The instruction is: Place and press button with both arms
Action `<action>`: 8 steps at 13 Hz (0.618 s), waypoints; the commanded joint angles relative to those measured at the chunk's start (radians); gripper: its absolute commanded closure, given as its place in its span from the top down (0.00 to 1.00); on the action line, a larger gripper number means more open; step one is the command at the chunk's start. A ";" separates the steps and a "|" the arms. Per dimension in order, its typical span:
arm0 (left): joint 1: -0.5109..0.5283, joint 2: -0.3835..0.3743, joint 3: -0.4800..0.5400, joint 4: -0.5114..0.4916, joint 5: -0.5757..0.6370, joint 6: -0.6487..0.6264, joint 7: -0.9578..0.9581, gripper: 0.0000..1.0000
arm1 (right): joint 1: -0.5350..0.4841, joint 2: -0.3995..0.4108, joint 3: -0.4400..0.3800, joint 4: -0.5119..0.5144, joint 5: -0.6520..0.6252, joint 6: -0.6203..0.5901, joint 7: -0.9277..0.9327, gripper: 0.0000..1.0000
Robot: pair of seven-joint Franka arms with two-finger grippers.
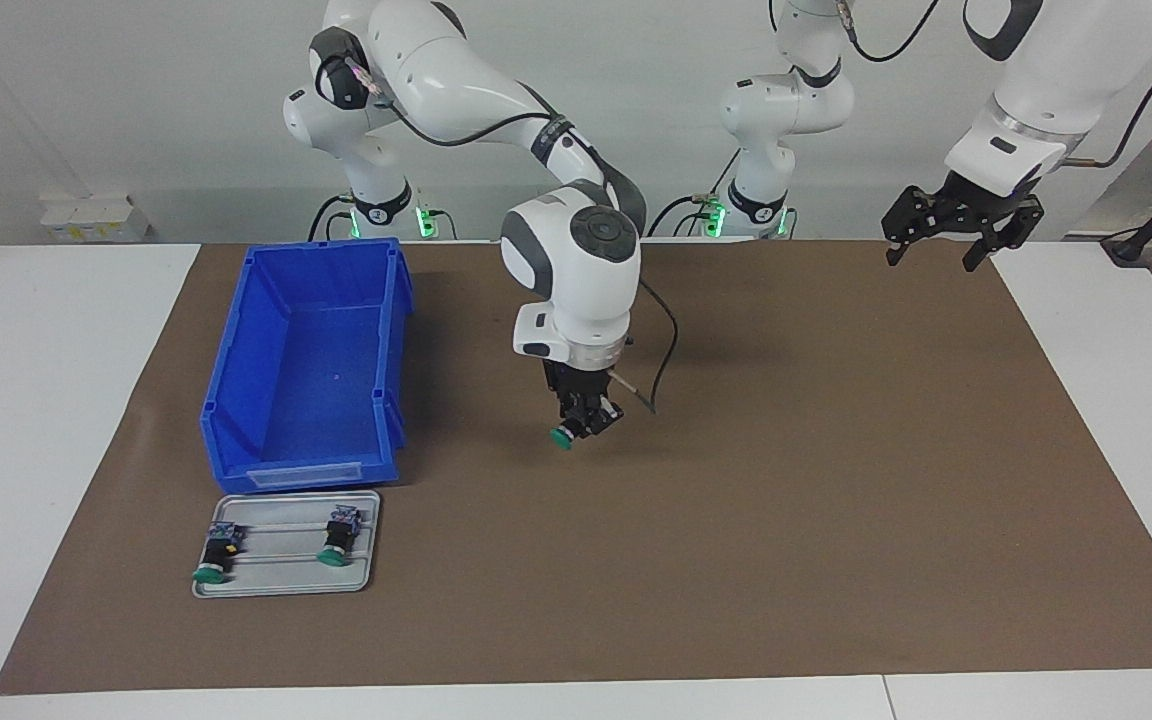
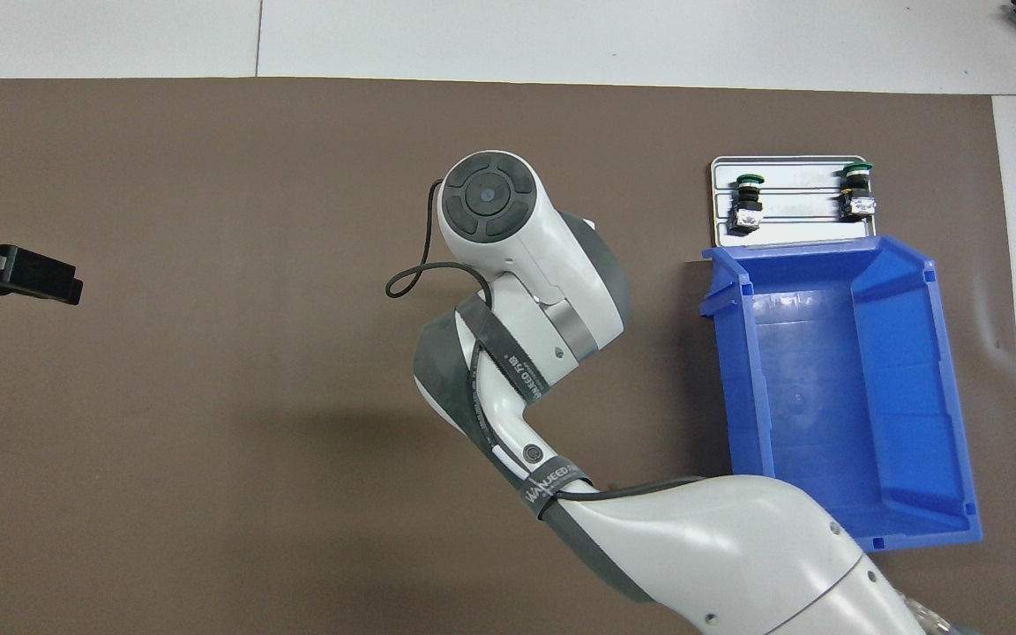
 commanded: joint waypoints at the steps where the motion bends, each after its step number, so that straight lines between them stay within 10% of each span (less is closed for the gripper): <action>1: 0.013 -0.029 -0.010 -0.031 0.012 -0.004 0.002 1.00 | 0.043 0.074 -0.005 0.108 -0.019 -0.022 0.174 0.00; 8: 0.013 -0.029 -0.010 -0.031 0.012 -0.004 0.002 1.00 | 0.080 0.114 0.012 0.148 0.054 -0.047 0.523 0.00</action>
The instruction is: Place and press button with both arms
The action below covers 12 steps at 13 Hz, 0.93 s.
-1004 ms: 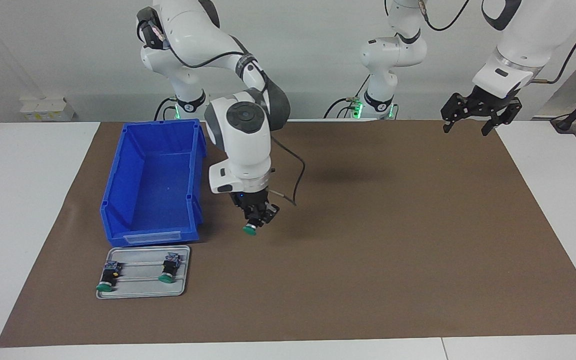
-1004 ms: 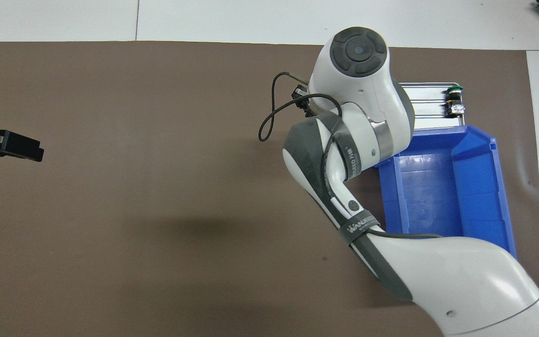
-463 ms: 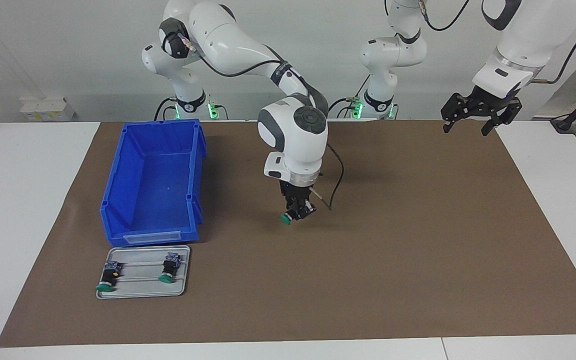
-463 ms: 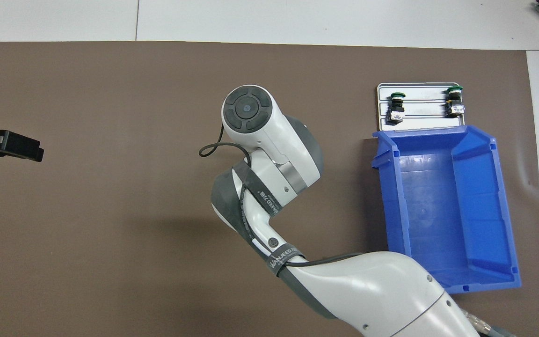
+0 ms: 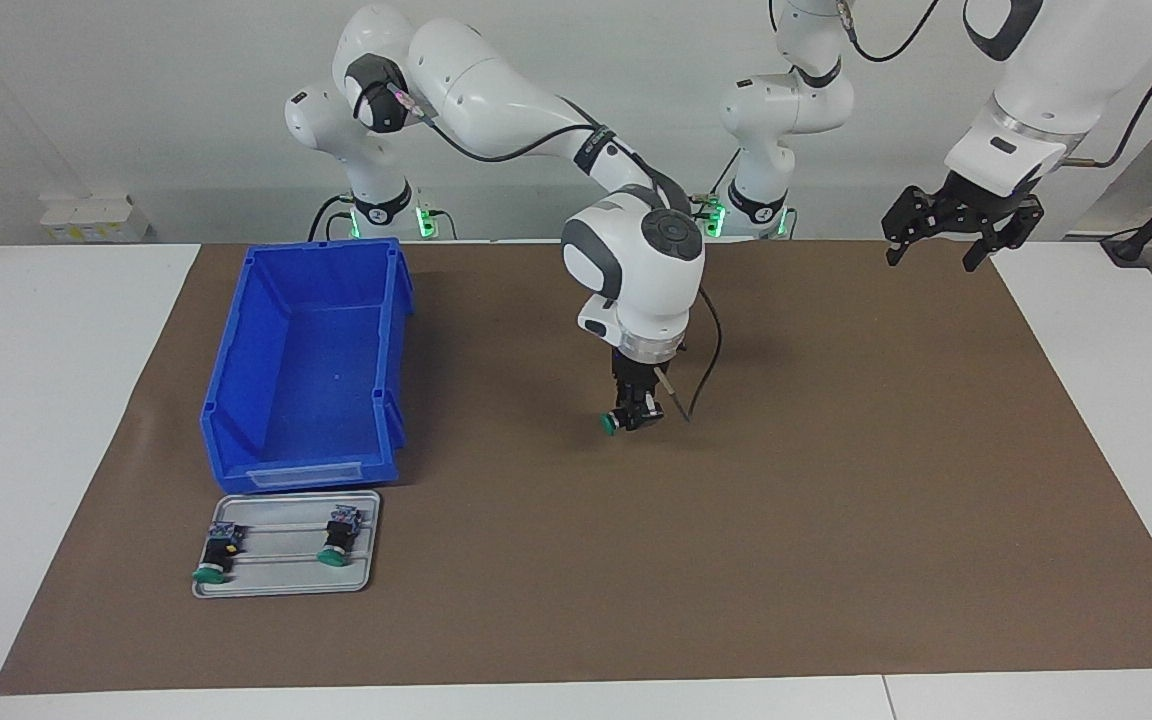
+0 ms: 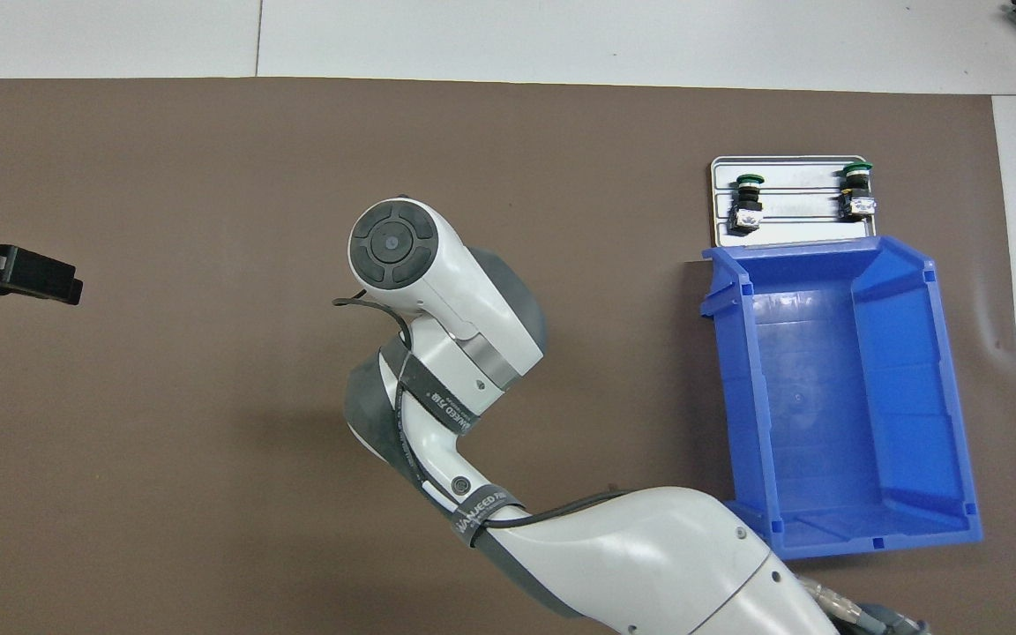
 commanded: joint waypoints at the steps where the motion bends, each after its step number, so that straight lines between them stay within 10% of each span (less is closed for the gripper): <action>1: 0.013 -0.027 -0.010 -0.031 0.012 -0.004 0.002 1.00 | -0.008 0.017 0.005 0.033 0.065 -0.022 0.067 0.00; 10: 0.011 -0.027 -0.010 -0.031 0.012 0.005 -0.001 1.00 | -0.004 0.063 0.003 -0.085 0.053 0.101 0.199 0.00; 12: 0.006 -0.029 -0.010 -0.031 0.012 0.002 0.002 1.00 | -0.005 0.071 0.003 -0.070 0.053 0.064 0.197 0.46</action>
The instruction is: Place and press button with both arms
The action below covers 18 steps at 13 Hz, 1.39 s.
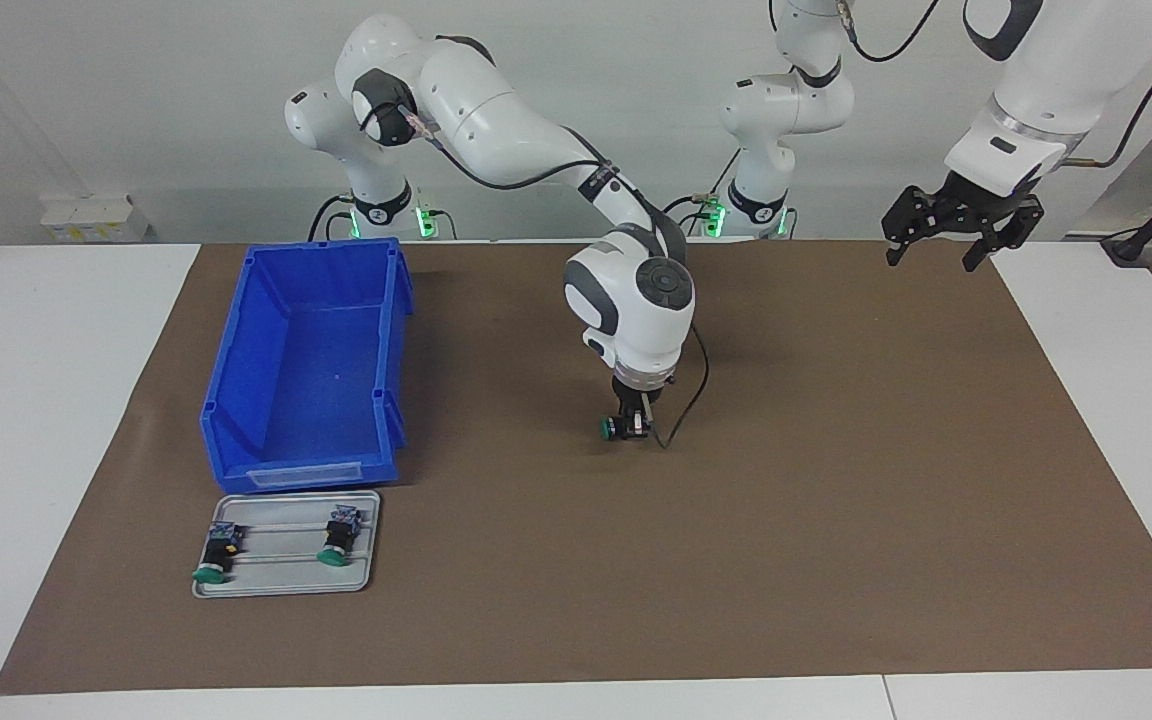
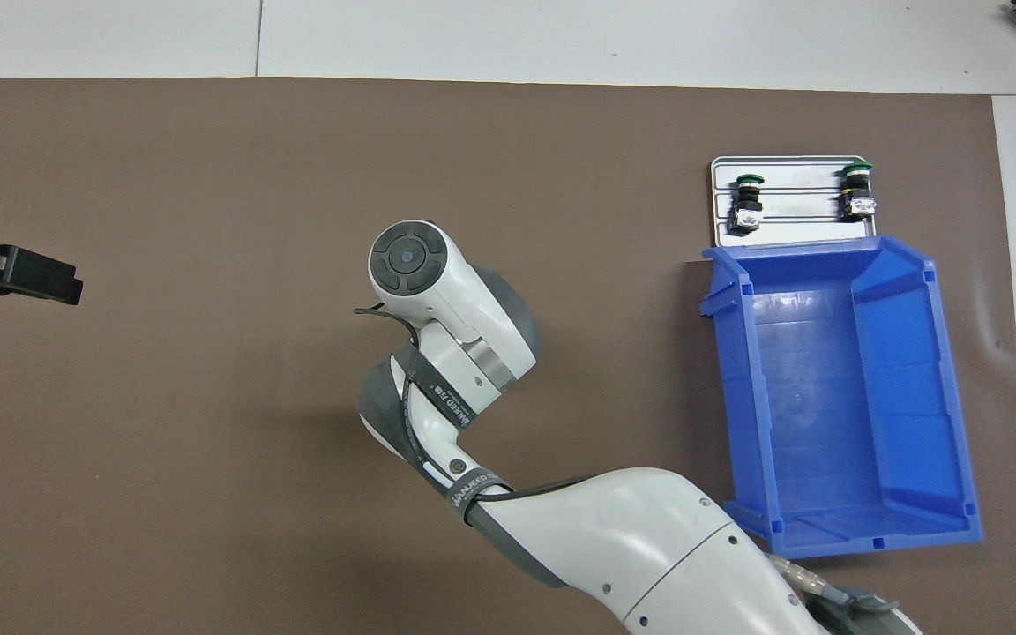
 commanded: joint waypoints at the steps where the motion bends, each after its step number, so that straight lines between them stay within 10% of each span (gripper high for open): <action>1: 0.008 -0.027 -0.009 -0.031 0.012 0.000 0.007 1.00 | -0.011 0.013 0.003 0.022 -0.002 -0.016 0.024 0.54; 8: 0.009 -0.026 -0.009 -0.030 0.014 0.034 0.053 1.00 | -0.103 -0.035 0.020 0.128 0.008 -0.169 -0.119 0.67; 18: -0.154 -0.038 0.025 -0.088 0.005 0.124 0.353 0.95 | -0.577 -0.309 0.213 0.130 0.040 -0.556 -0.970 0.66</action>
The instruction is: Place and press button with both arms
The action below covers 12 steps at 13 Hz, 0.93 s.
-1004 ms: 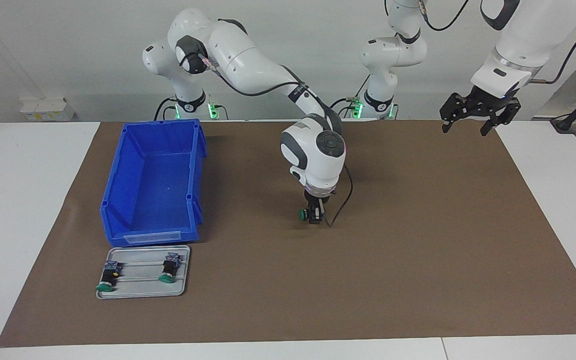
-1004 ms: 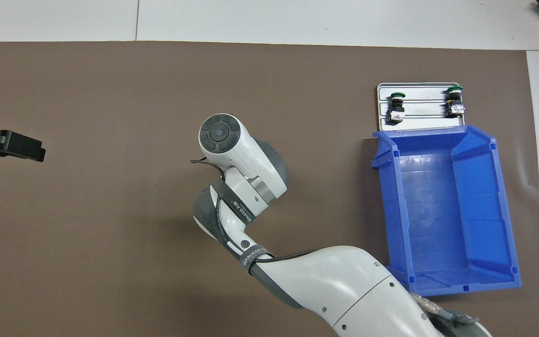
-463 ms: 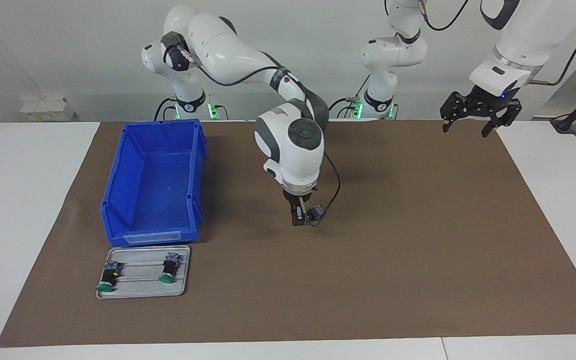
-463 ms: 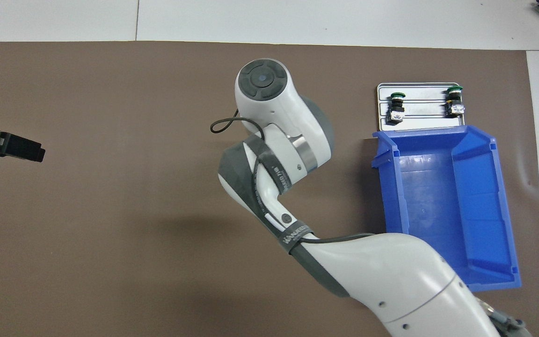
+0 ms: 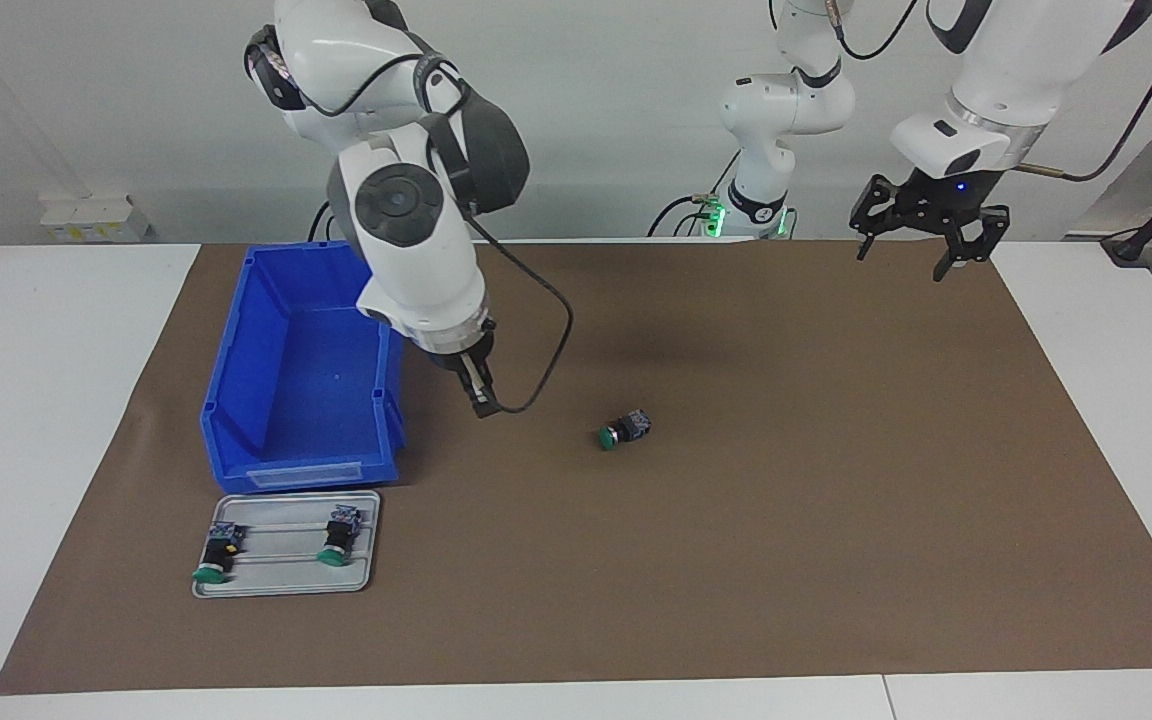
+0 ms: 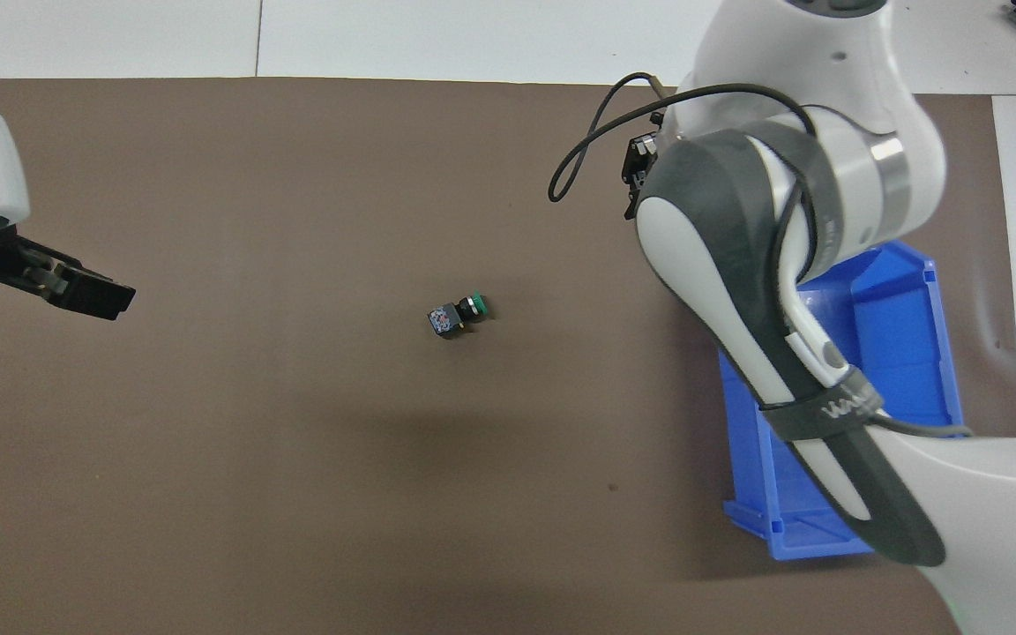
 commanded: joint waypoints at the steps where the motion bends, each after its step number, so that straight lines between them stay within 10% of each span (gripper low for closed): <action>1: -0.072 -0.032 0.040 -0.092 0.005 0.084 0.141 0.95 | -0.102 -0.067 0.018 -0.024 0.014 -0.056 -0.246 0.66; 12: -0.221 0.038 0.028 -0.360 -0.104 0.432 0.500 0.95 | -0.403 -0.164 0.015 -0.115 0.008 -0.128 -1.162 0.66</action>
